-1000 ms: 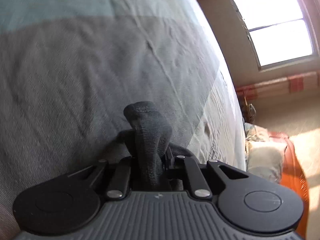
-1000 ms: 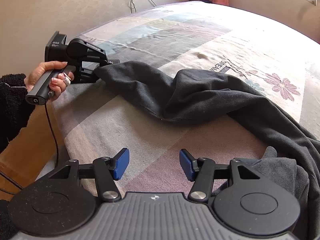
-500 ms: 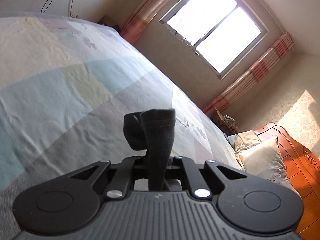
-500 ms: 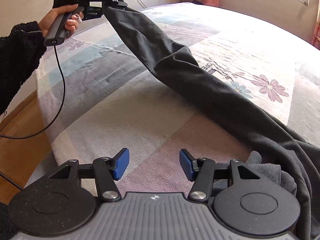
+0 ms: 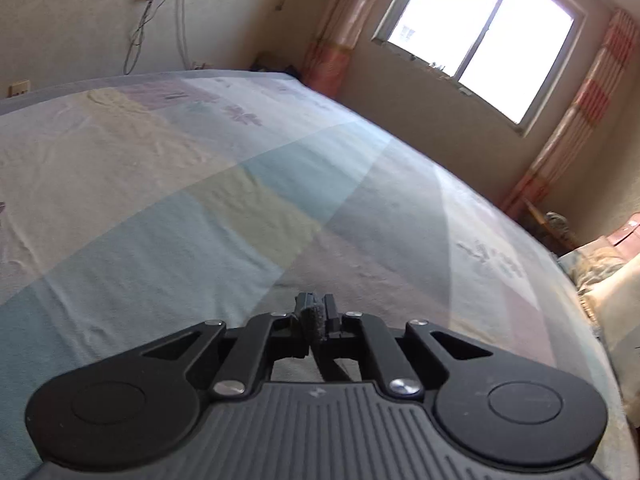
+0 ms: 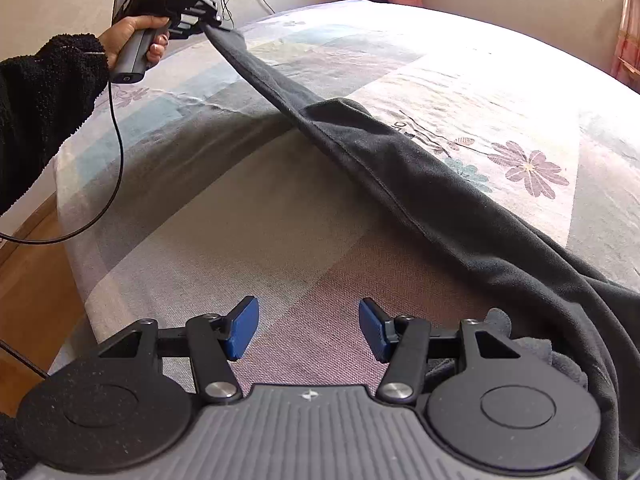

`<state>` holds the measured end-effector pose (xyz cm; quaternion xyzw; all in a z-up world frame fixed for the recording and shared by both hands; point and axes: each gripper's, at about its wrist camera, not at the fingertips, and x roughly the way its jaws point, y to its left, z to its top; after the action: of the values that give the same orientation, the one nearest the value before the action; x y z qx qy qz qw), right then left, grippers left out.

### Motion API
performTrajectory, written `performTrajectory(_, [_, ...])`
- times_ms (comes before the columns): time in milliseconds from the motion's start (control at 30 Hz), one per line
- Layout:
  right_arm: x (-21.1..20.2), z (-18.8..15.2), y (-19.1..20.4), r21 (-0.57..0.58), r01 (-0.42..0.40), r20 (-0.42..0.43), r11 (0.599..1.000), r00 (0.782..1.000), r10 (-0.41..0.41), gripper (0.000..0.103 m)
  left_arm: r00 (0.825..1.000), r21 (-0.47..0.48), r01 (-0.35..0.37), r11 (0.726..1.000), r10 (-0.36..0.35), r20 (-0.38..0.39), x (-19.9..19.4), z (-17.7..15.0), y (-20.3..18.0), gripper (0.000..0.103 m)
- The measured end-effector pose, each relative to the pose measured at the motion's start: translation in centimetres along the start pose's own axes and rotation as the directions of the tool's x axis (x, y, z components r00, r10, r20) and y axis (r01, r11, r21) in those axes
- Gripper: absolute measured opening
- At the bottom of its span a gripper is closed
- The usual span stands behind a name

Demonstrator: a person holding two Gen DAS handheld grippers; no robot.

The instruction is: Fold clothes

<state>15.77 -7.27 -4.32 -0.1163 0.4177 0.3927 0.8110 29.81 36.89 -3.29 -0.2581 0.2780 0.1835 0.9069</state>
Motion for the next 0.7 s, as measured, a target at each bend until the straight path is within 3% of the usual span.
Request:
performTrajectory(100, [-0.1, 0.0, 0.0, 0.003, -0.002, 0.004, 1.000, 1.000, 0.002, 0.061, 0.993, -0.014, -0.119, 0.993, 0.119, -0.007, 0.5, -0.2, 1.9, 0.005])
performTrajectory(267, [-0.4, -0.1, 0.0, 0.002, -0.009, 0.010, 1.000, 1.000, 0.009, 0.062, 0.992, -0.057, -0.120, 0.991, 0.118, -0.039, -0.5, 0.0, 4.3, 0.005])
performTrajectory(367, [-0.6, 0.1, -0.2, -0.004, -0.006, 0.011, 1.000, 1.000, 0.006, 0.062, 0.995, -0.043, -0.068, 0.997, 0.065, -0.081, -1.1, -1.6, 4.0, 0.007])
performTrajectory(433, [-0.6, 0.3, -0.3, -0.004, -0.008, 0.015, 1.000, 1.000, 0.008, 0.062, 0.993, -0.031, -0.028, 0.999, 0.025, -0.112, -1.5, -2.8, 3.7, 0.018])
performTrajectory(500, [-0.7, 0.6, -0.4, -0.003, -0.008, 0.022, 1.000, 1.000, 0.008, 0.062, 0.989, -0.020, 0.012, 1.000, -0.015, -0.144, -2.0, -4.1, 3.4, 0.020])
performTrajectory(700, [-1.2, 0.9, -1.1, 0.017, 0.019, 0.039, 1.000, 0.999, -0.020, 0.061, 0.961, 0.116, 0.156, 0.981, -0.123, -0.248, -3.7, -9.6, -0.9, 0.026])
